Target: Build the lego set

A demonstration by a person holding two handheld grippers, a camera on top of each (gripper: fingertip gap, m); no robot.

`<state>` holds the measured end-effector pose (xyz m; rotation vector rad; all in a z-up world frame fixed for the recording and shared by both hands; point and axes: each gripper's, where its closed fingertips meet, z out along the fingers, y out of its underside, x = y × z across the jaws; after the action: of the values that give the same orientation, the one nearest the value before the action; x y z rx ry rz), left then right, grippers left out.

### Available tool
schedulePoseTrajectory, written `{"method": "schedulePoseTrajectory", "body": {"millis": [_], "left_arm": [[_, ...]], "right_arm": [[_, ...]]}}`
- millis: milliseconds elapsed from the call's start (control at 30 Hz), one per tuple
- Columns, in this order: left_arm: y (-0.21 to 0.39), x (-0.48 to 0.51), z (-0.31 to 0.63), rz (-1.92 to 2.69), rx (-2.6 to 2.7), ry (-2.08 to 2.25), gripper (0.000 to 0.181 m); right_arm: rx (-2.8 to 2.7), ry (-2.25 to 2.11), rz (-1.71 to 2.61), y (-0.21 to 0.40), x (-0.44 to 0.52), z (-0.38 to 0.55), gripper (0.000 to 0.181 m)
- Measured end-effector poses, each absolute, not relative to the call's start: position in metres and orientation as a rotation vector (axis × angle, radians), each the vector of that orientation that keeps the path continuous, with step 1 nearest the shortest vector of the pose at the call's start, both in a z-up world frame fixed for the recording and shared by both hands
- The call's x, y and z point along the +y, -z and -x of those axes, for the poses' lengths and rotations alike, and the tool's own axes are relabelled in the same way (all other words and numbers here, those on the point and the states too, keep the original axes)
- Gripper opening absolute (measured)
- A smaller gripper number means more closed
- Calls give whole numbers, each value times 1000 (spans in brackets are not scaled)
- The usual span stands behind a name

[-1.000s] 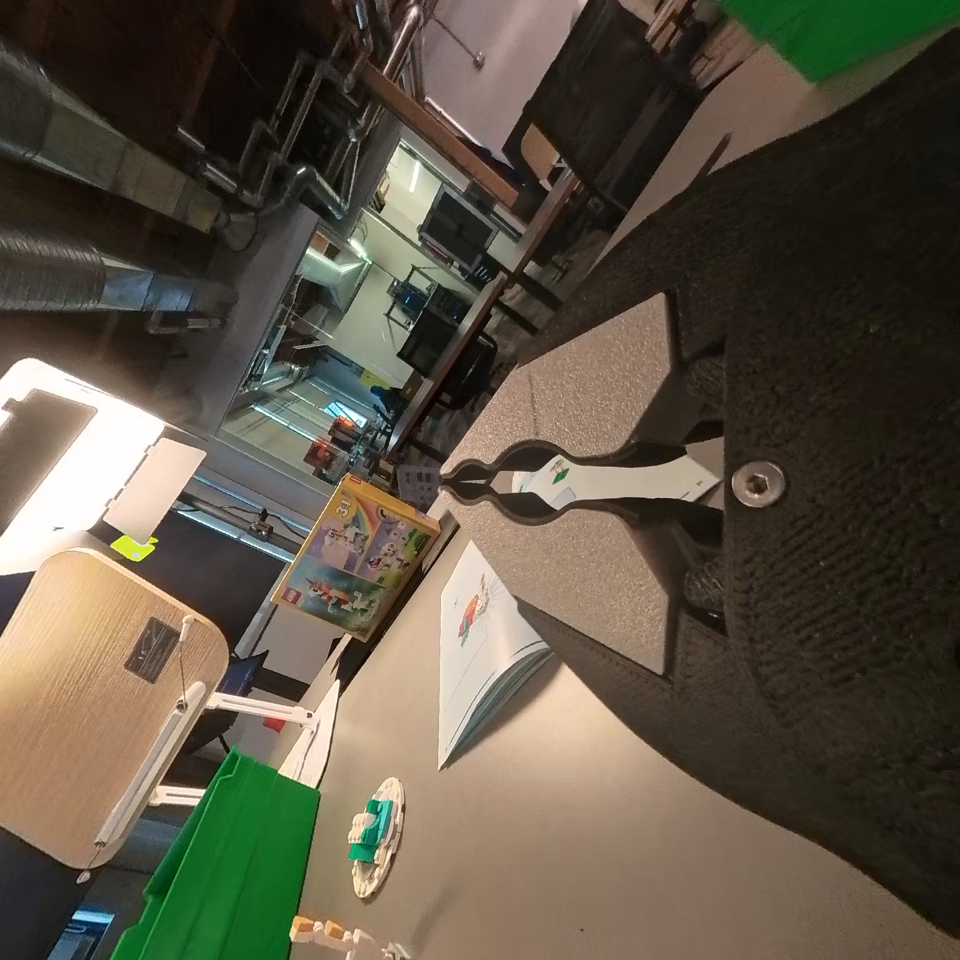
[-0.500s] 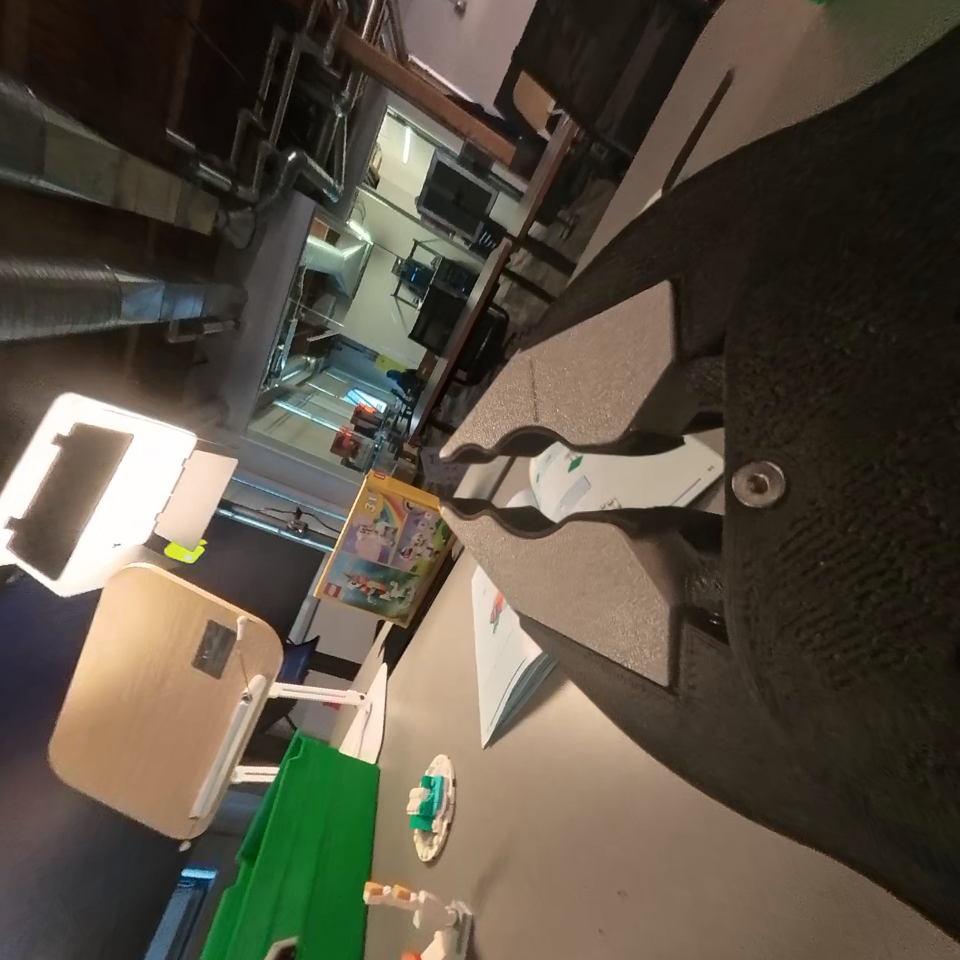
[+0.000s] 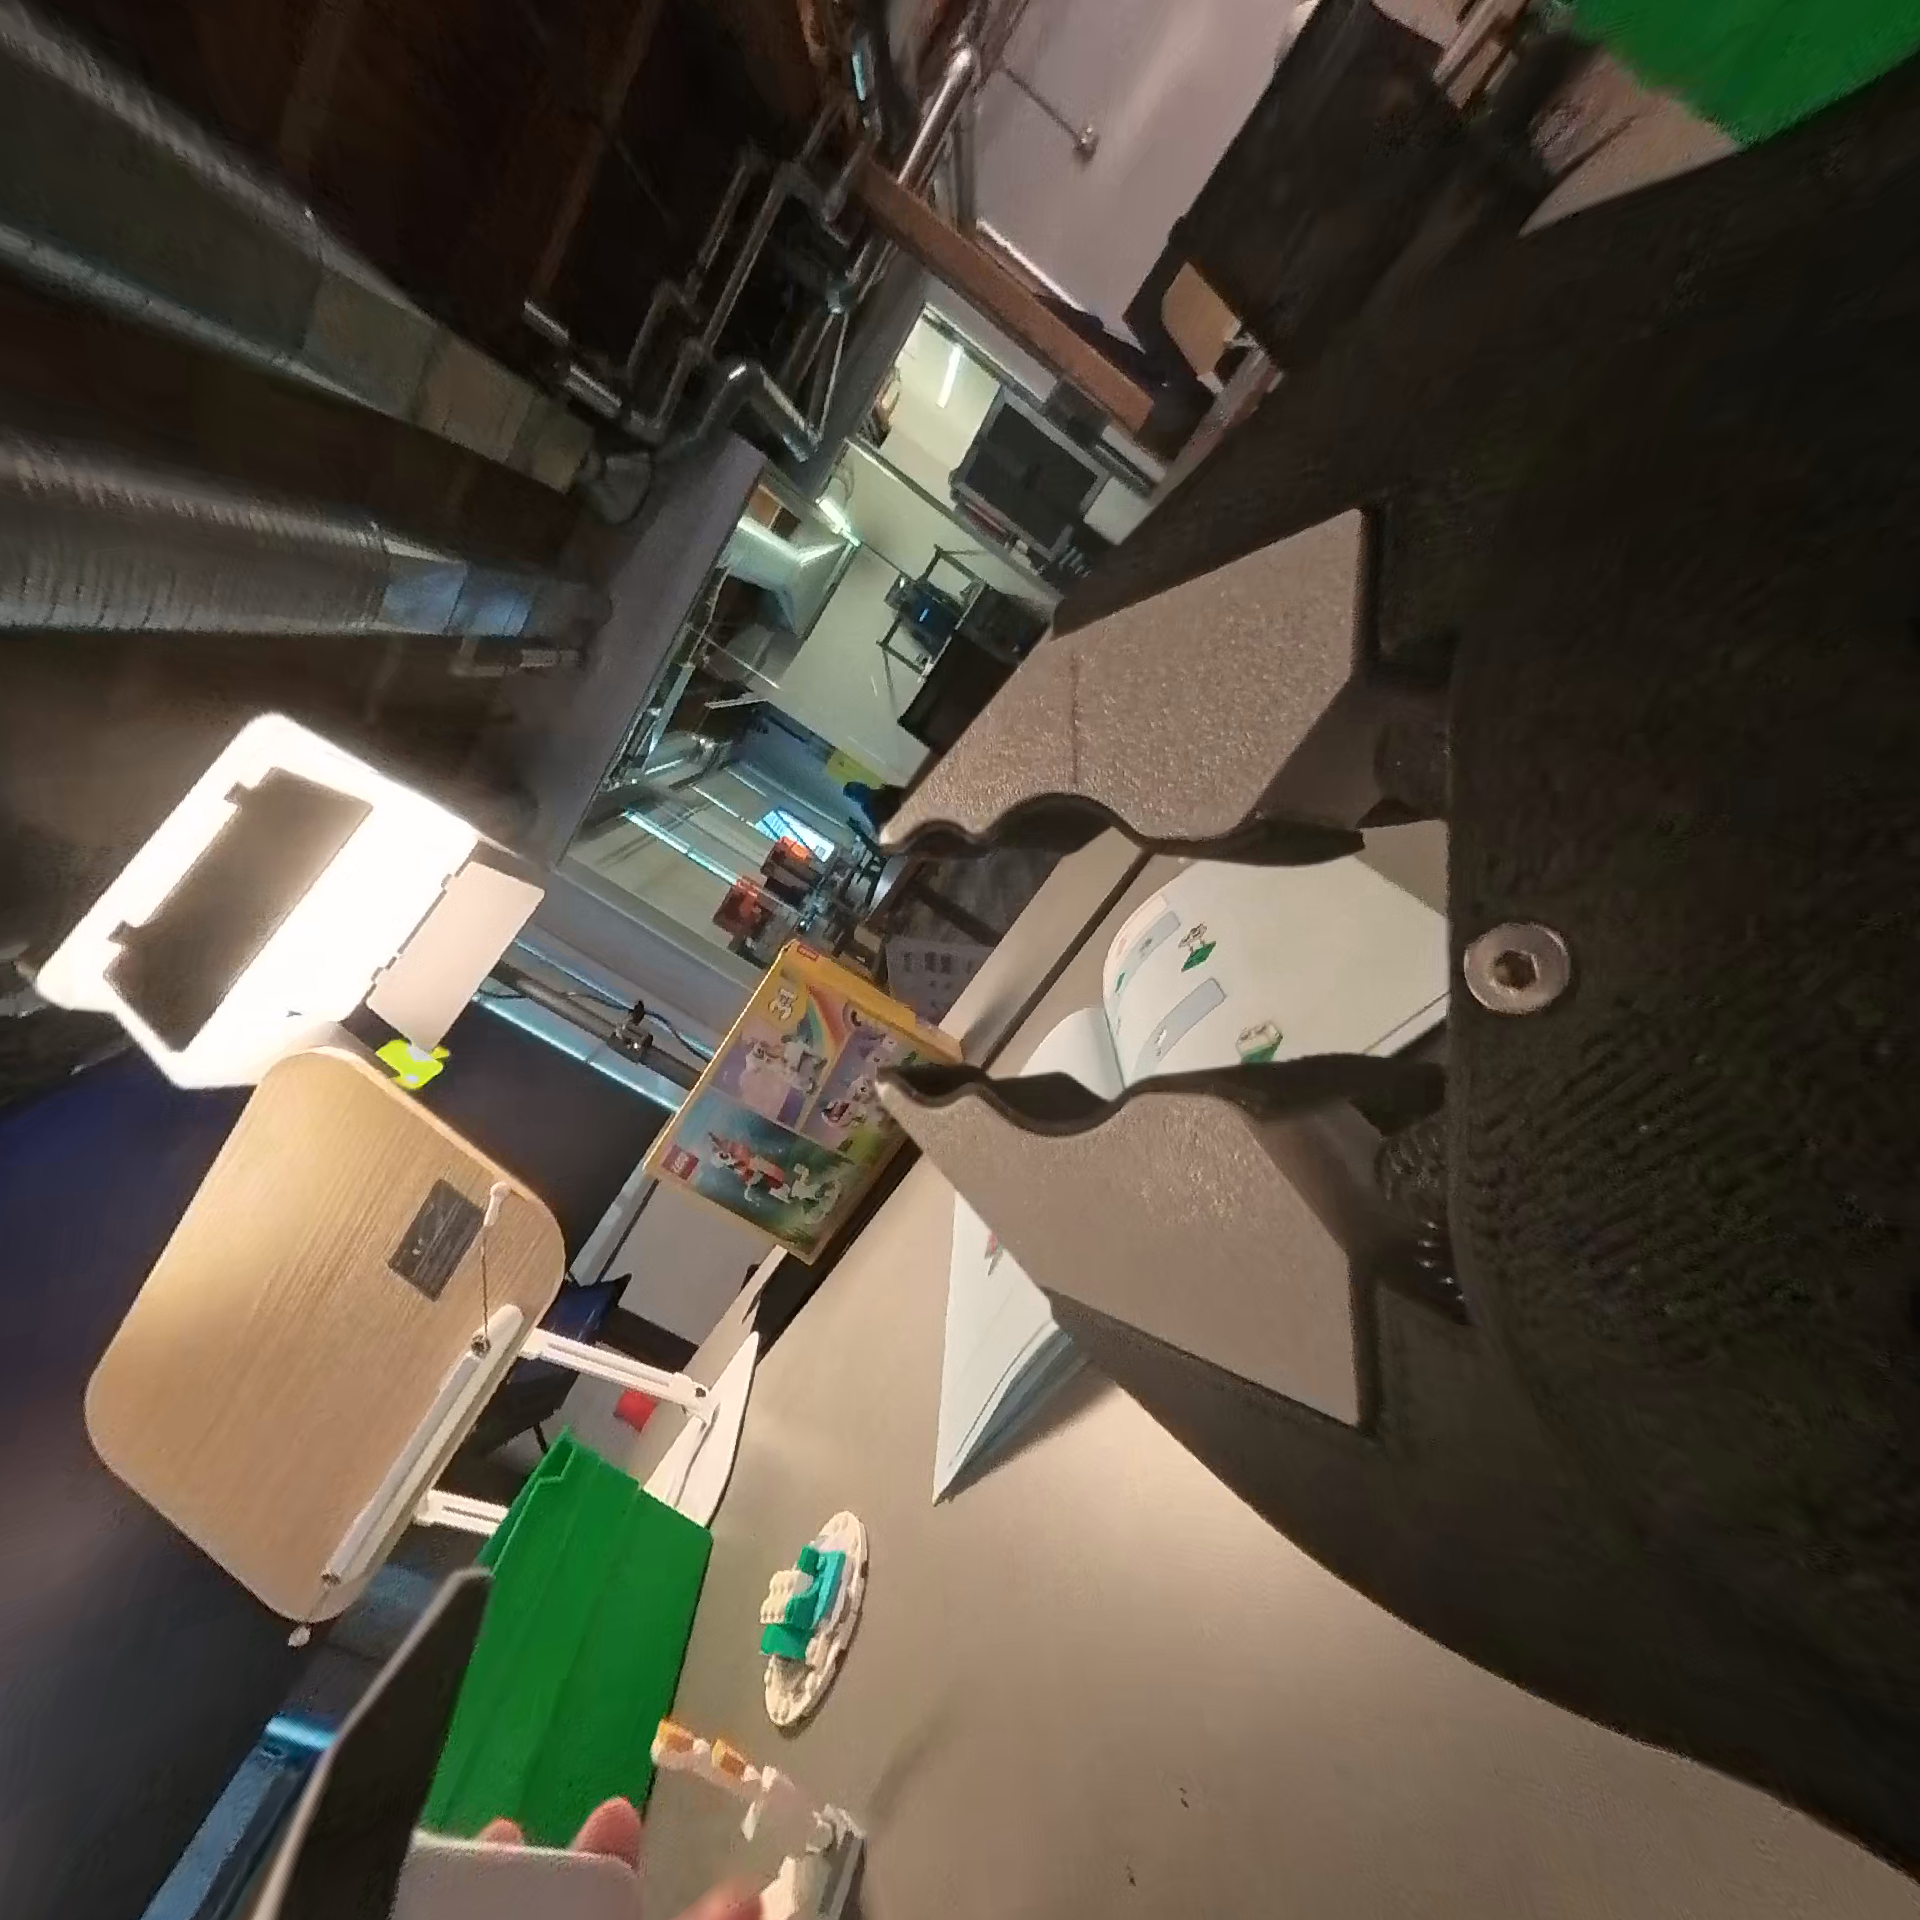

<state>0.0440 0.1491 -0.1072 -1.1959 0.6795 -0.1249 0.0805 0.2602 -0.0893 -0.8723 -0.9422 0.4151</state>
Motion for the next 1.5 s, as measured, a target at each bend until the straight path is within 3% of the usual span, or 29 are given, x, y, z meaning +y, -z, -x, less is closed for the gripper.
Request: {"method": "schedulePoseTrajectory", "body": {"millis": [100, 433, 1500], "left_arm": [[108, 149, -42, 1195, 680, 107, 52], [123, 147, -56, 1212, 819, 40, 7], [122, 140, -62, 1177, 859, 54, 0]], "right_arm": [[-934, -418, 891, 91, 264, -81, 31], [-985, -326, 911, 100, 268, -77, 9], [-1018, -229, 969, 113, 280, -76, 0]]}}
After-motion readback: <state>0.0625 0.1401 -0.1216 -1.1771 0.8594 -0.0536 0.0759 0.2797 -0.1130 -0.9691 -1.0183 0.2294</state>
